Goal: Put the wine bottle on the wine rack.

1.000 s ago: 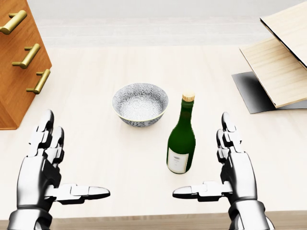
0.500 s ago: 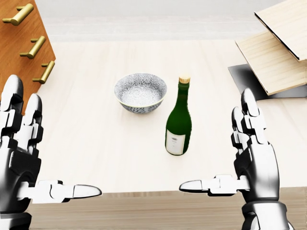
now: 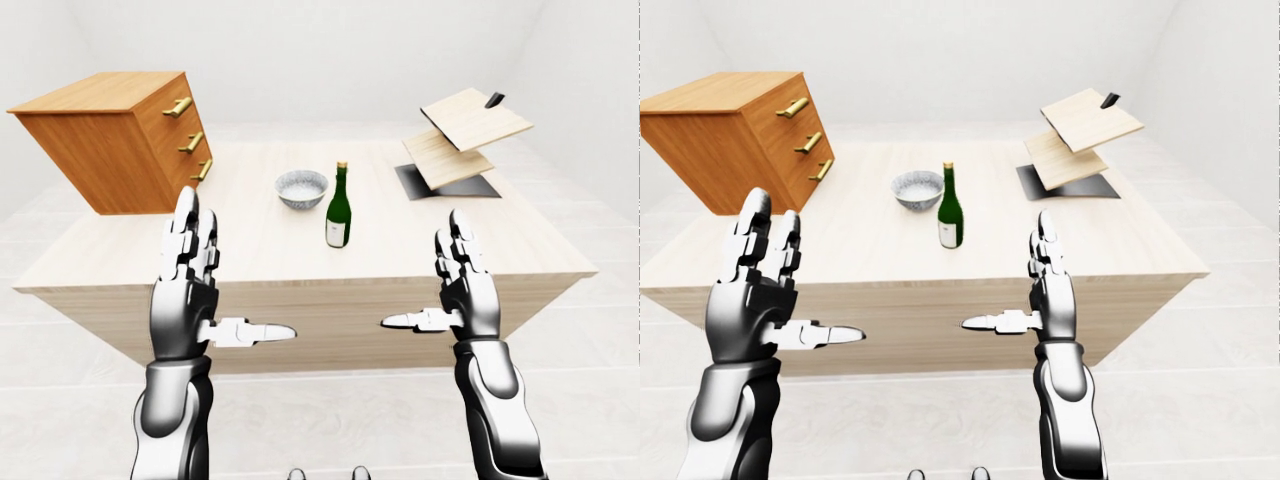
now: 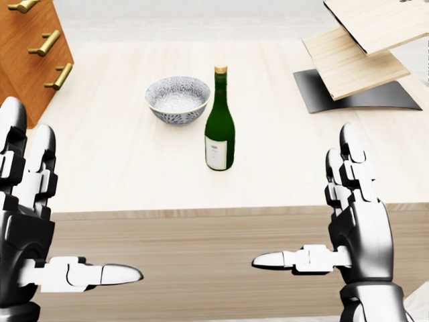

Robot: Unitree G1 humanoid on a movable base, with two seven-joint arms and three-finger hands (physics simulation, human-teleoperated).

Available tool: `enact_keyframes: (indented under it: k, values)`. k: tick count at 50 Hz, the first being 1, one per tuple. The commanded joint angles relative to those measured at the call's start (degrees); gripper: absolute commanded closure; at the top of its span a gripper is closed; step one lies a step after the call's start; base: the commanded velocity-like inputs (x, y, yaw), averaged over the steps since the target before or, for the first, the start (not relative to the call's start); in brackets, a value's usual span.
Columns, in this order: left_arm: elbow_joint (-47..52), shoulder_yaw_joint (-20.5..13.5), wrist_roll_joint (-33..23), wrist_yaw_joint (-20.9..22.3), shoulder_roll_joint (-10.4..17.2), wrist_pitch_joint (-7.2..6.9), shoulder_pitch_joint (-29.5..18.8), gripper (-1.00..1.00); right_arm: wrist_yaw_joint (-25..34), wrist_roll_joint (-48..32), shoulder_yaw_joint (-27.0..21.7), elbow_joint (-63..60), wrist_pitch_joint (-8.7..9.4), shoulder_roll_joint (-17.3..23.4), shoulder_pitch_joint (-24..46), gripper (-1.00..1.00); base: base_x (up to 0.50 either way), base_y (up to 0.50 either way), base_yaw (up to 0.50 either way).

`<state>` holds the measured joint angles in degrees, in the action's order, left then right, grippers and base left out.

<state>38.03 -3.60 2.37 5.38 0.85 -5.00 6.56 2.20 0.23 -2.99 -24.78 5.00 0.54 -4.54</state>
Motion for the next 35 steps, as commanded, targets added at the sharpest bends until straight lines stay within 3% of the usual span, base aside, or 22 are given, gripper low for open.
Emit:
enact_keyframes:
  k: [1,28,35]
  values:
    - [0.0,0.4,-0.3,0.2,-0.2,0.00,0.5,-1.00,0.2,0.3,0.1,0.8,0.00,0.1,-0.2,-1.00,-0.11,-0.50,0.00]
    - [-1.2,0.9,-0.8,0.6,-0.3,0.00,1.2,-1.00,2.0,2.1,-0.1,2.8,0.00,0.2,-0.9,-1.00,-0.04,-0.50,0.00]
    - [-2.7,0.9,-1.4,0.8,-0.2,0.00,1.6,-1.00,1.5,1.4,-0.2,4.7,0.00,0.2,-1.1,-1.00,0.00,0.00,0.50]
